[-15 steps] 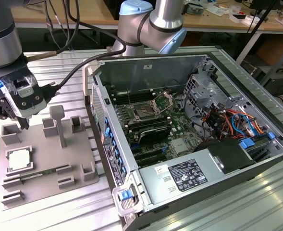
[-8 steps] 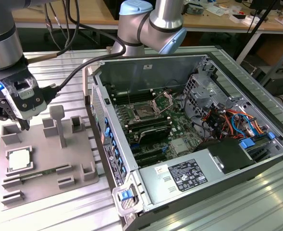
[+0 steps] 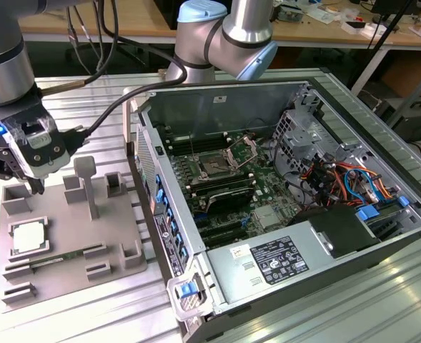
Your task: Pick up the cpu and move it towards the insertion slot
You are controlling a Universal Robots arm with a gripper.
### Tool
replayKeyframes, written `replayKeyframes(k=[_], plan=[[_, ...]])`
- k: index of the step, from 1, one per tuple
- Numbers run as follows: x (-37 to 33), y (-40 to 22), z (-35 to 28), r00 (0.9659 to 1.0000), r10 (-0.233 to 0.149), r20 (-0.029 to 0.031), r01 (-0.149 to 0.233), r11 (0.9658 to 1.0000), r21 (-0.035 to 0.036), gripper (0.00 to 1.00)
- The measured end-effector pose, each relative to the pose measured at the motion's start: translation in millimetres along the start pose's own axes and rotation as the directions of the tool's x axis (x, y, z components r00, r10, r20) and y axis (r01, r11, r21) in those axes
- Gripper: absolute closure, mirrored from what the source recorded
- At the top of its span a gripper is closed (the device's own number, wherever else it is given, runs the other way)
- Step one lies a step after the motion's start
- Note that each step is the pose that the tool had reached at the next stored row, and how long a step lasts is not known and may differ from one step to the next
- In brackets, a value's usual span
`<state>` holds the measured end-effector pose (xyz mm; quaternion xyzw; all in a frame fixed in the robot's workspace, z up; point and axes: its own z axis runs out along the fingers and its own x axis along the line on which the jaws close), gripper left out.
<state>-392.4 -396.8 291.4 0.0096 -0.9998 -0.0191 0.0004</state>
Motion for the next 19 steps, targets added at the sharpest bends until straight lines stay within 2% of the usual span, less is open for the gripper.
replayKeyframes(k=[19], plan=[[0.0, -0.2, 4.7, 1.0000, 0.000, 0.0000, 0.000, 1.0000, 0.0000, 0.89]])
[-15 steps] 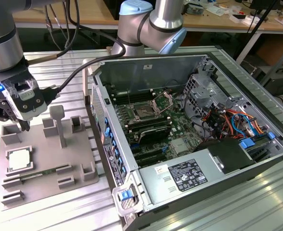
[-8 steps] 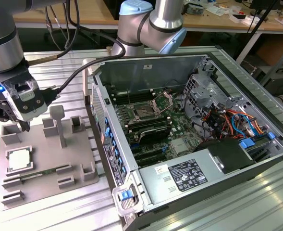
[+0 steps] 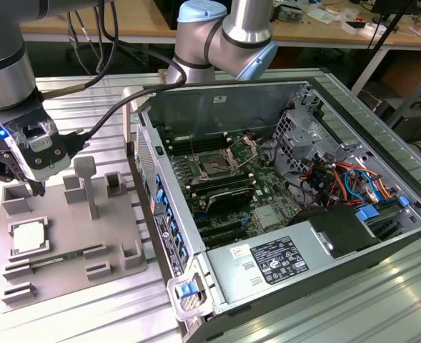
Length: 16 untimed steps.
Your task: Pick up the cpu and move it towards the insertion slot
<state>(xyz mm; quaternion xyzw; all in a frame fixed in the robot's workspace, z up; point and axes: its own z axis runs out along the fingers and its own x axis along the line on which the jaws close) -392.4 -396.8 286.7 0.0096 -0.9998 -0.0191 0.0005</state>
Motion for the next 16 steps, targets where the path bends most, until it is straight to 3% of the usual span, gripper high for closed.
replayKeyframes(k=[16], plan=[[1.9, -0.1, 5.4, 1.0000, 0.000, 0.0001, 0.000, 1.0000, 0.0000, 0.89]])
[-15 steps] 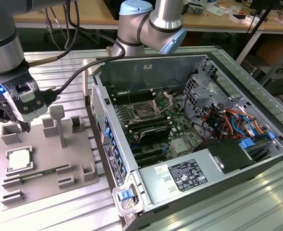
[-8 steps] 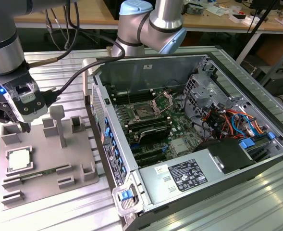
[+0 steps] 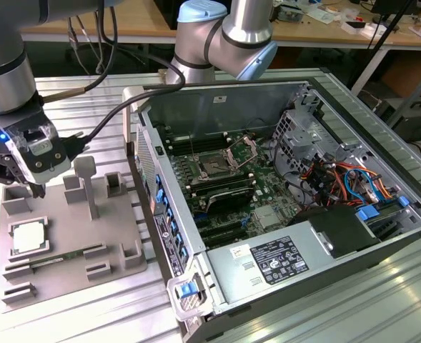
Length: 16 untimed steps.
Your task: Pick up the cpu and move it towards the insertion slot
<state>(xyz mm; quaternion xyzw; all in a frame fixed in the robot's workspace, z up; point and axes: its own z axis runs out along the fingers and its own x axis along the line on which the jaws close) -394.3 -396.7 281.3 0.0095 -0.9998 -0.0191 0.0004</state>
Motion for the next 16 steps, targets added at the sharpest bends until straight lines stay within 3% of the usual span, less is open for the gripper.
replayKeyframes(k=[16], plan=[[3.6, -0.3, 5.6, 1.0000, 0.000, -0.0001, 0.000, 1.0000, 0.0001, 0.89]])
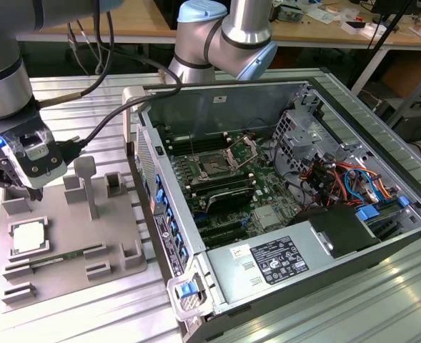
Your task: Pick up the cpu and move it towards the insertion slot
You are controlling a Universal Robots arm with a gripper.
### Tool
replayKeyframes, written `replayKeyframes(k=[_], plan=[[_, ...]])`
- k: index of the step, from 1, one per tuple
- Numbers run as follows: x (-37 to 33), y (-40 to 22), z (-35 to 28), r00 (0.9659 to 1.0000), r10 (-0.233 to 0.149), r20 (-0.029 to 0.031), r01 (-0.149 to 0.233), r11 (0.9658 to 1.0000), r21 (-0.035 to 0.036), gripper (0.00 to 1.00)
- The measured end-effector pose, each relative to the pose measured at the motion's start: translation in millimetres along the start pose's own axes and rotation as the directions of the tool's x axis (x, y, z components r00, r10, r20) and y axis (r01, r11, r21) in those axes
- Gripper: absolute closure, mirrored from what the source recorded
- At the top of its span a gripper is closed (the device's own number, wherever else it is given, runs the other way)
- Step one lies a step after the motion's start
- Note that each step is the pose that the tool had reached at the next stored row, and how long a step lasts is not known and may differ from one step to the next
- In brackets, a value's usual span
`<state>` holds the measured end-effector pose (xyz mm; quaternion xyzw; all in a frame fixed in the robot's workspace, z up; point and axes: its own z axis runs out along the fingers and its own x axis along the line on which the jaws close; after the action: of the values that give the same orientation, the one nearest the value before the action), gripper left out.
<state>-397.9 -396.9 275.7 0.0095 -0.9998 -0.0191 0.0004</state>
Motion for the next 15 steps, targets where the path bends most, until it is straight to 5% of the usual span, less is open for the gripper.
replayKeyframes(k=[15], plan=[[0.4, -0.4, 4.9, 1.0000, 0.000, 0.0000, 0.000, 1.0000, 0.0000, 0.89]])
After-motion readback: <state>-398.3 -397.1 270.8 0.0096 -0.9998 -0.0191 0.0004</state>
